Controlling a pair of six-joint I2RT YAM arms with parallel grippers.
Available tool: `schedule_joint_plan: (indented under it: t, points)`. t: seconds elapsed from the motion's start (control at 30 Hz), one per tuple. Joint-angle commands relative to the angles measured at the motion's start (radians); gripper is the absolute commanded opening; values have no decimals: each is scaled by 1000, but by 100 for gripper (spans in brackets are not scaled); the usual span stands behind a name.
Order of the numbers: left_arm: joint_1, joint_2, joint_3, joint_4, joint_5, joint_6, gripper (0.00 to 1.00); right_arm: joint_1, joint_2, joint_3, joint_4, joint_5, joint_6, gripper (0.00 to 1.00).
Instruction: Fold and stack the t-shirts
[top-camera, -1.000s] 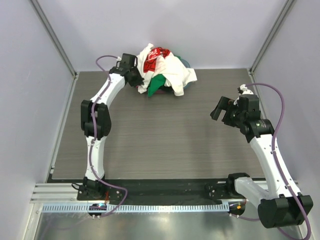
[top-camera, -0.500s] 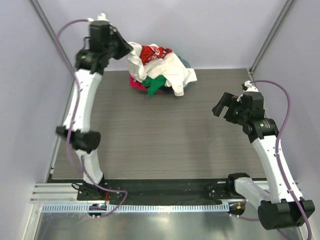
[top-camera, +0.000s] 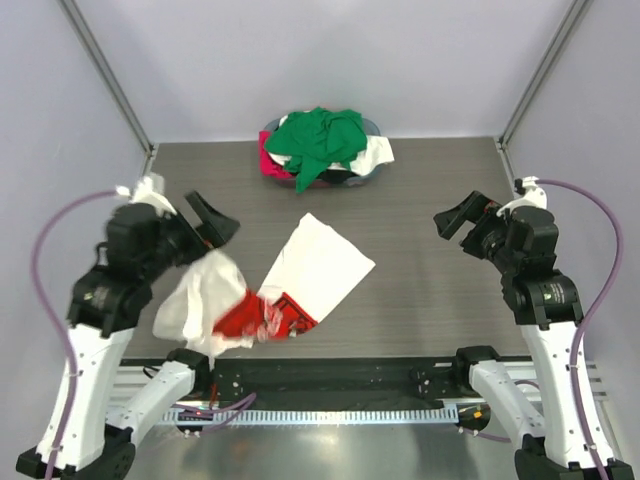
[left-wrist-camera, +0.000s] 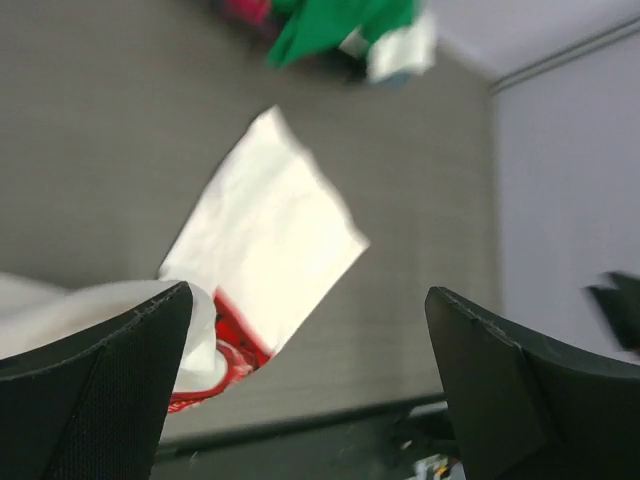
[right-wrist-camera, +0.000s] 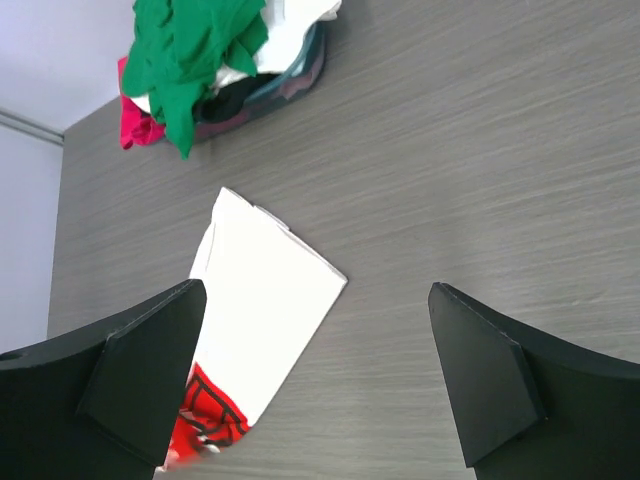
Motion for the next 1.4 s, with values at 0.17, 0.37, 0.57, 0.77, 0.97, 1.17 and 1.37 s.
schedule_joint_plan:
  t: [0.17, 0.37, 0.57, 0.77, 0.97, 1.17, 1.37]
  points:
    - [2, -202, -364, -192, -66, -83, 100, 81, 114, -78, -53, -155, 26, 100]
    - [1, -228, -493, -236, -178, -138, 97, 524, 390, -94, 10, 45, 116, 100]
    - [2, -265, -525, -245, -324, -212, 94, 606, 726, 88, 127, 30, 75, 100]
    - [2, -298, -473, -255, -424, -192, 92, 623, 1098, 484, 63, 32, -2, 100]
    - [2, -334, -438, -276, -477, -131, 92, 640, 1427, 942, -136, 216, -57, 92]
    - [2, -388, -449, -272, -464, -131, 89, 641, 1662, 1242, -232, 304, -89, 82]
    - [1, -391, -452, -264, -448, -122, 89, 655, 1766, 1339, -226, 298, -95, 76]
